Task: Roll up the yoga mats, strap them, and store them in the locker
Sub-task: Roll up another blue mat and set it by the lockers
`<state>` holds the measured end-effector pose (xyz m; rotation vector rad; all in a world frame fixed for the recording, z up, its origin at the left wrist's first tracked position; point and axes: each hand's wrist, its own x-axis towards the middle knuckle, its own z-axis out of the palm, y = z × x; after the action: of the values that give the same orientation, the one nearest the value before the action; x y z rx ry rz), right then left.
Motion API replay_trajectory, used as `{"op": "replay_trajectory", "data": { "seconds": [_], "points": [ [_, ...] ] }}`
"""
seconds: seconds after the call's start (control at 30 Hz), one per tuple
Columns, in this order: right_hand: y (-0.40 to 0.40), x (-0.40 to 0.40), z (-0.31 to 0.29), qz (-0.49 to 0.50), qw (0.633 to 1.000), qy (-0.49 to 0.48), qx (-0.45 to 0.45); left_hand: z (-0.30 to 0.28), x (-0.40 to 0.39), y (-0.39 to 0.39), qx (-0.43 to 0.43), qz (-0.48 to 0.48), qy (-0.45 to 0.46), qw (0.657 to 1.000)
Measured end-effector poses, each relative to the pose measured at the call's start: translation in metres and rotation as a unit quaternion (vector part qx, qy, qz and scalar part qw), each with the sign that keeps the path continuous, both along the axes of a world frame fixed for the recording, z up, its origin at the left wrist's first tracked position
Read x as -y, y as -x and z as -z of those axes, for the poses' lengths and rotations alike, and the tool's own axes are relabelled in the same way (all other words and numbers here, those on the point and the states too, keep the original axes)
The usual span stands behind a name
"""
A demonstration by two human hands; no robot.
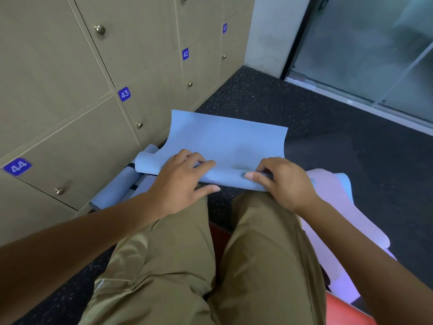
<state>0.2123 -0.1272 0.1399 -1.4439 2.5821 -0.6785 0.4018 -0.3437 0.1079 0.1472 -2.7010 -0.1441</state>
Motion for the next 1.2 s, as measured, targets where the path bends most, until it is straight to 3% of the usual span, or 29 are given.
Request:
{"op": "replay_trajectory", "data": {
  "seconds": [0.2,0.3,0.53,0.7,0.87,1.0,1.1,1.2],
  "points": [
    [0.022,0.015,-0.015,-0.012,0.99,-0.051,0.131,0.004,-0.003,0.008,0.079,-0.057,0.08,0.992],
    [0.027,0.019,-0.019,-0.003,0.987,-0.075,0.142,-0.006,-0.001,0.019,0.127,-0.062,0.097,0.985],
    [0.005,0.012,0.004,-0.005,0.985,-0.072,-0.155,-0.026,0.018,0.043,0.222,-0.02,-0.023,0.975],
    [0.012,0.015,0.012,-0.007,0.973,-0.129,-0.193,-0.027,0.029,0.056,0.251,0.016,-0.066,0.966],
    [0.024,0.029,0.003,-0.003,0.97,-0.206,-0.128,-0.015,0.039,0.055,0.169,0.061,-0.022,0.984],
    [0.035,0.035,-0.003,0.002,0.976,-0.217,0.029,-0.005,0.043,0.055,0.094,0.062,0.08,0.99],
    [0.045,0.039,-0.003,-0.016,0.973,-0.201,0.109,-0.002,0.039,0.059,0.09,0.028,0.135,0.986],
    [0.05,0.041,-0.002,-0.013,0.969,-0.193,0.152,-0.005,0.039,0.067,0.125,0.005,0.113,0.986]
  ]
}}
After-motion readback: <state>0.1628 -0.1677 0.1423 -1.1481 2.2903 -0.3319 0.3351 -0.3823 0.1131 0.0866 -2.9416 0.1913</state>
